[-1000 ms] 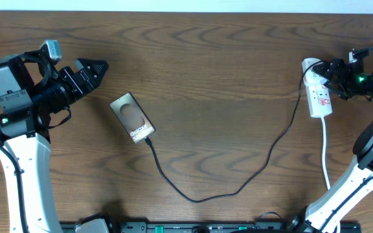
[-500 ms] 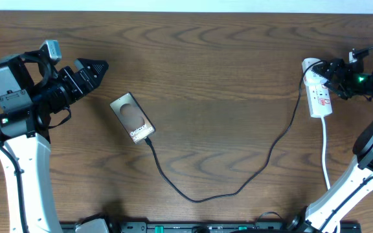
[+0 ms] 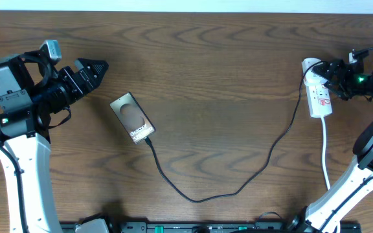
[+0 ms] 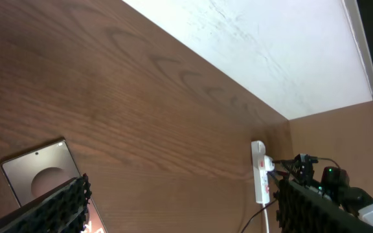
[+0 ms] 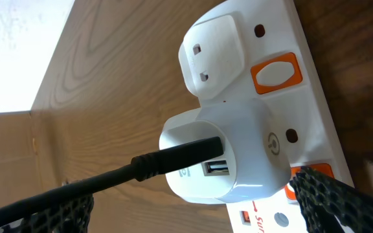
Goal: Plug charger to phone and switch on socket
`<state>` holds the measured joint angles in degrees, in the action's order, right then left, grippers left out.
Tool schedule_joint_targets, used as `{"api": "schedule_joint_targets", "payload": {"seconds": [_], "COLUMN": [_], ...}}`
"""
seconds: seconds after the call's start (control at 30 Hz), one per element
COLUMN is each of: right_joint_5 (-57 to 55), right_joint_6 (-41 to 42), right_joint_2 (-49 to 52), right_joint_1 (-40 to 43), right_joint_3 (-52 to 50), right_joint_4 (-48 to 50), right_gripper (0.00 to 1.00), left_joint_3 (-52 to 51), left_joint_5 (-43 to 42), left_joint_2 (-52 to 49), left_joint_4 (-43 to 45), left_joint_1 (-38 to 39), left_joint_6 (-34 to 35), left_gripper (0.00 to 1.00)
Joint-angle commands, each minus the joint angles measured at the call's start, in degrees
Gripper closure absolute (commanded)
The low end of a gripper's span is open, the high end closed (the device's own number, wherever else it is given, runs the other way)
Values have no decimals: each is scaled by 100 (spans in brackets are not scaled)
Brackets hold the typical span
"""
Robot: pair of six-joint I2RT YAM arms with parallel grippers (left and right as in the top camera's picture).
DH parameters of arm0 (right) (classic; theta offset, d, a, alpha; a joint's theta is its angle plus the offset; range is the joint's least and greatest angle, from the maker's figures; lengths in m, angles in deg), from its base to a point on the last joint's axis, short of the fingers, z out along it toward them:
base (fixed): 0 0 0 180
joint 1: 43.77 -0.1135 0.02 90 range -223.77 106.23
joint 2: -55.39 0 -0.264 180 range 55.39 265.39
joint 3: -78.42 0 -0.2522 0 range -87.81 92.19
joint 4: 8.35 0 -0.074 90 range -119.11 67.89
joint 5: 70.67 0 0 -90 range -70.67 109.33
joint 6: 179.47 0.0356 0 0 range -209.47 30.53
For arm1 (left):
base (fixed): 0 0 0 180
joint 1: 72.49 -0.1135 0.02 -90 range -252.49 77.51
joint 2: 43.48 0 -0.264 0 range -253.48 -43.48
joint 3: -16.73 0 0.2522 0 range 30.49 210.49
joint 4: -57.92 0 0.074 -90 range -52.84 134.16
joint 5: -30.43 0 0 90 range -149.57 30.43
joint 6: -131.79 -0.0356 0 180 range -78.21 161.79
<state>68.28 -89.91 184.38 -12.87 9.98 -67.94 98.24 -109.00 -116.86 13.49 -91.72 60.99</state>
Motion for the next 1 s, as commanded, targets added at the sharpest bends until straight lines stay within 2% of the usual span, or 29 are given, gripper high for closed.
{"api": "schedule_joint_targets", "payload": {"seconds": [0.0, 0.97], "right_joint_5": [-105, -116], "right_joint_6": [87, 238], "right_joint_2": [155, 155], "right_joint_1": [-63, -393], "right_joint_3": [39, 35], "right_joint_4": [-92, -192], "right_gripper": [1, 1], "left_joint_3": [-13, -13], "left_joint_5": [-70, -70], "left_joint_2": [4, 4], "left_joint_4": [-15, -59], "left_joint_1": [7, 7], "left_joint_6": [-118, -118], "left_gripper": [10, 10]}}
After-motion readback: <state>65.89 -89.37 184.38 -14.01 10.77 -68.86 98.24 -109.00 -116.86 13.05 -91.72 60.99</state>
